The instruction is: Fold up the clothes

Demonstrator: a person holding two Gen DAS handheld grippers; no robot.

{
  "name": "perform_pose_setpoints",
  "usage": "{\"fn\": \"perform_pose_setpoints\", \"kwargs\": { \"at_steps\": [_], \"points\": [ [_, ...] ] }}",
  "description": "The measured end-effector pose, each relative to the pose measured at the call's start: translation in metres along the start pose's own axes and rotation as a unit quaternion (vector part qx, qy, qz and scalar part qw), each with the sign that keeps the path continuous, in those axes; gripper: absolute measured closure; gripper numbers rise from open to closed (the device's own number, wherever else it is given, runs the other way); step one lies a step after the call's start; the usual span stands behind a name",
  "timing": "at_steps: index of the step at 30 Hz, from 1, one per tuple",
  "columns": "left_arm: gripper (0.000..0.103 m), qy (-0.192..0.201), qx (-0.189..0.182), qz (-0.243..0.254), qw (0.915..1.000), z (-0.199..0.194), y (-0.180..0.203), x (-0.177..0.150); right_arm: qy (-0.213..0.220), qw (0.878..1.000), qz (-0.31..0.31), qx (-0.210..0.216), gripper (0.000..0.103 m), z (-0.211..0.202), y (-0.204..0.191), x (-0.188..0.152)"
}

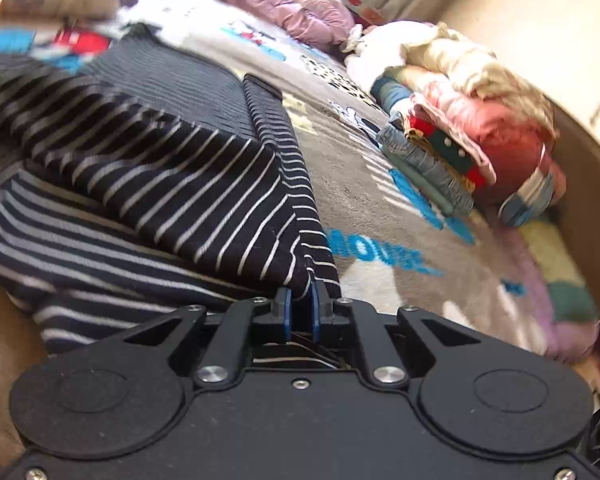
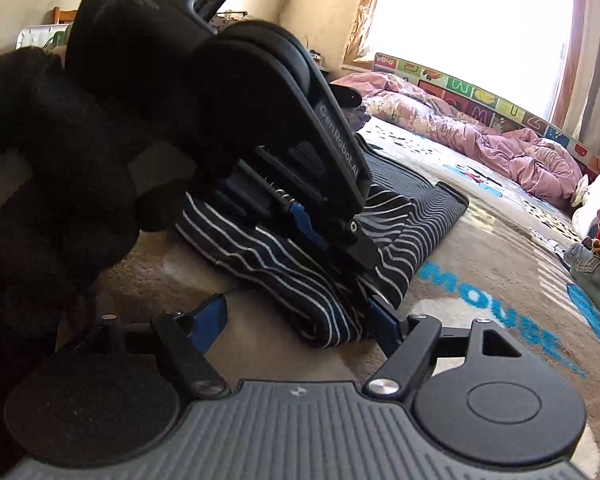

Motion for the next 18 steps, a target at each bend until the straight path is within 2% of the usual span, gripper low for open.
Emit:
{"fn": "perform_pose_setpoints", "kwargs": {
  "at_steps": [3,9,11,14,16,18],
  "points": [
    [0.096,-0.017,0.006,0.033,0.9993,0.009,-0.001,-0.003,-0.007,1.000,-0.013,0.006,0.028,-0.006,-0.002,0.001],
    [0.096,-0.022,0.003,0.043,0.9988,0.013,-0.001,-0.005,0.017,0.999,-0.013,-0.029,0.024,-0.006,0.010,0.007],
    [0.096,-0.022,-0.002,0.034,0.9992,0.014,-0.003,-0.005,0.025,0.999,-0.014,-0.023,0.024,0.002,0.010,0.009],
    [0.095,-0.024,-0.013,0.007,0.9996,0.015,-0.010,-0.005,-0.010,1.000,-0.011,0.004,0.022,0.017,0.004,0.006],
    [0.095,-0.026,-0.018,-0.004,0.9995,0.016,-0.013,-0.005,-0.014,1.000,0.013,0.007,0.021,0.016,0.004,0.005],
    [0.095,-0.027,-0.020,-0.011,0.9994,0.017,-0.014,-0.005,-0.020,1.000,0.000,0.009,0.022,0.014,0.001,0.006]
  ]
}}
Point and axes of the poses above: each gripper's, at about its wrist camera, not at the fingertips, and z roughly the way its jaws point, y to its right, x to its top, the point moved 3 cm from there along z, roughly the way its jaws point, and after that the axes turned 2 degrees about x, right-handed, at the moved point
